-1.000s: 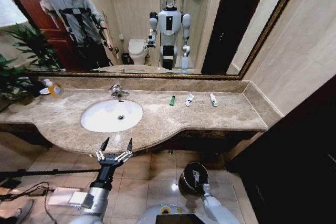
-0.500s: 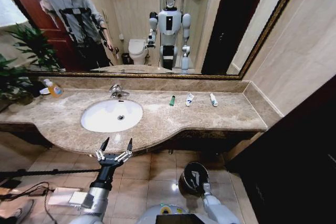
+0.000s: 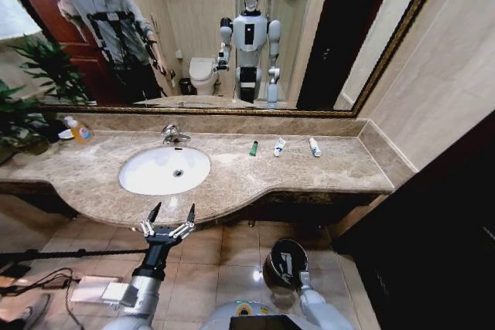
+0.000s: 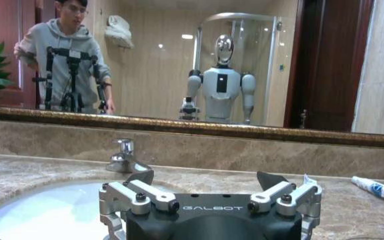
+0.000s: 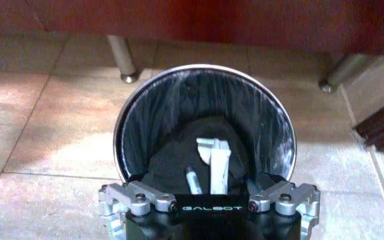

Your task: Pick up the trash from the sink and place it in the trash bin.

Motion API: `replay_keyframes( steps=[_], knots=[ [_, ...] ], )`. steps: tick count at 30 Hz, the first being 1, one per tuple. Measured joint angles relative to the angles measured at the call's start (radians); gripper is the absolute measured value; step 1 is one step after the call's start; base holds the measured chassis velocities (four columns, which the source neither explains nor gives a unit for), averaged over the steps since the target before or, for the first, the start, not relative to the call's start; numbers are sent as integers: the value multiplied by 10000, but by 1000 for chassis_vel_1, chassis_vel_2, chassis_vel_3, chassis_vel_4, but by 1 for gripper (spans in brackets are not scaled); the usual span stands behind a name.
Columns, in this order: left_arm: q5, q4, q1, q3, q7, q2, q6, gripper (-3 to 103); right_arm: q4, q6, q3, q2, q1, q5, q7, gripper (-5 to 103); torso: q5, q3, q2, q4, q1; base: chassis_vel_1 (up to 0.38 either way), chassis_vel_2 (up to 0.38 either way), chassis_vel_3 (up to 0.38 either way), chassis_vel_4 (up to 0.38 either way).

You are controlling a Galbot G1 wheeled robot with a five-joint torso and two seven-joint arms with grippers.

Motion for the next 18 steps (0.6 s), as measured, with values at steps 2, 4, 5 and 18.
replay_keyframes(
  steps=[2, 4, 5, 18],
  knots=[
    [0, 0, 0, 0, 0, 0, 0, 100, 48, 139, -13, 11, -6, -82, 40, 100, 0, 0, 0, 0, 0, 0, 0, 0, 0],
    [0, 0, 0, 0, 0, 0, 0, 100, 83, 267, -28, 36, -6, -147, 110, 100, 0, 0, 0, 0, 0, 0, 0, 0, 0],
    [0, 0, 0, 0, 0, 0, 0, 100, 83, 267, -28, 36, -6, -147, 110, 100, 0, 0, 0, 0, 0, 0, 0, 0, 0],
    [0, 0, 0, 0, 0, 0, 0, 100, 5369, 668, 41, -345, -2064, 695, 1245, 100, 0, 0, 0, 2, 0, 0, 0, 0, 0]
  ],
)
